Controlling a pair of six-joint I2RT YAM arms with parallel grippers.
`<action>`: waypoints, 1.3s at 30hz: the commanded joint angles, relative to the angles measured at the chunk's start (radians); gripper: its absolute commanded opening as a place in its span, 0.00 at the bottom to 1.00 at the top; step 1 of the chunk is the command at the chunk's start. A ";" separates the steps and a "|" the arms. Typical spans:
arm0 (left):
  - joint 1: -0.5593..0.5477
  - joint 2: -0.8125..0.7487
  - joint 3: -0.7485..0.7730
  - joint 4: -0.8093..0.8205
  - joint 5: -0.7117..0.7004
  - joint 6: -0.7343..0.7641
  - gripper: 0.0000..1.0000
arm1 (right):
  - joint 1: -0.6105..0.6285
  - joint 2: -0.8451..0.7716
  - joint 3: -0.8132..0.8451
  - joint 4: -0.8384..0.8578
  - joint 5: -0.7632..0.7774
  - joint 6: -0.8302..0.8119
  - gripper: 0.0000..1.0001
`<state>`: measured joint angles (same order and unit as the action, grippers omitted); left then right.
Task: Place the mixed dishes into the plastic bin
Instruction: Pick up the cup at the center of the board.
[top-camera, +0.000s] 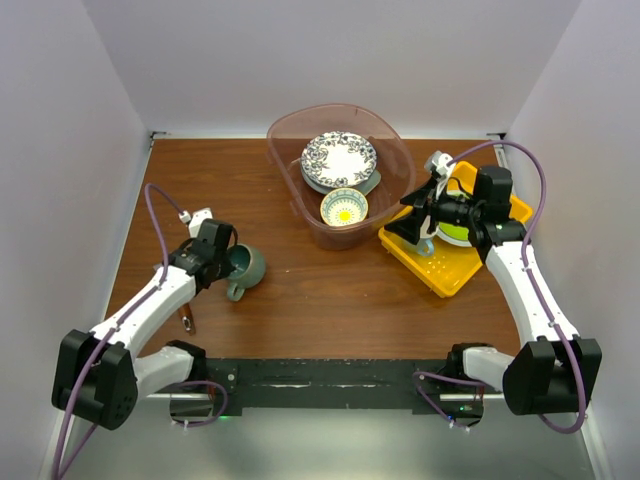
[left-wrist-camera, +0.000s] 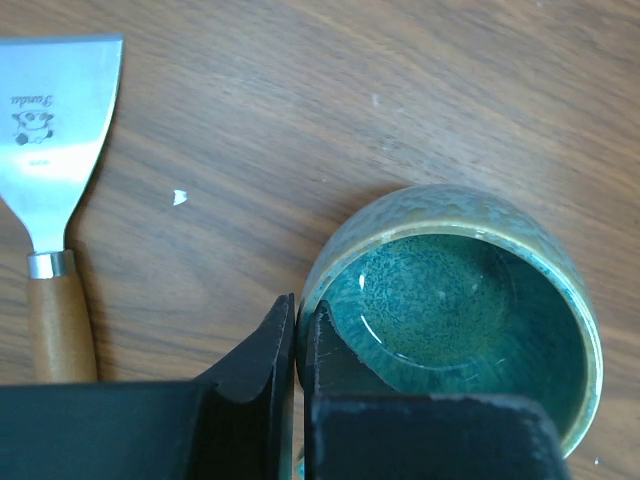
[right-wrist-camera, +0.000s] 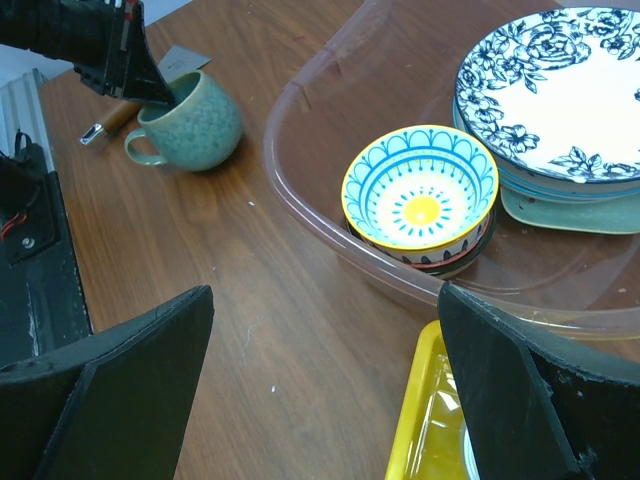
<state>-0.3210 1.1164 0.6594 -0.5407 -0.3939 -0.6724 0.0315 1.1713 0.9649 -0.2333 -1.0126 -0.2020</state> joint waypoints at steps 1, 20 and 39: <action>0.005 -0.029 0.031 0.061 0.020 0.008 0.00 | -0.005 -0.018 0.040 -0.012 -0.018 -0.014 0.98; 0.005 -0.153 0.006 0.128 0.098 0.088 0.00 | -0.005 -0.007 0.037 -0.011 -0.007 -0.017 0.98; 0.003 -0.176 -0.006 0.166 0.155 0.120 0.00 | -0.005 -0.002 0.037 -0.009 -0.003 -0.020 0.98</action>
<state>-0.3210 0.9848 0.6395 -0.5125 -0.2649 -0.5552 0.0315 1.1717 0.9649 -0.2478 -1.0126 -0.2035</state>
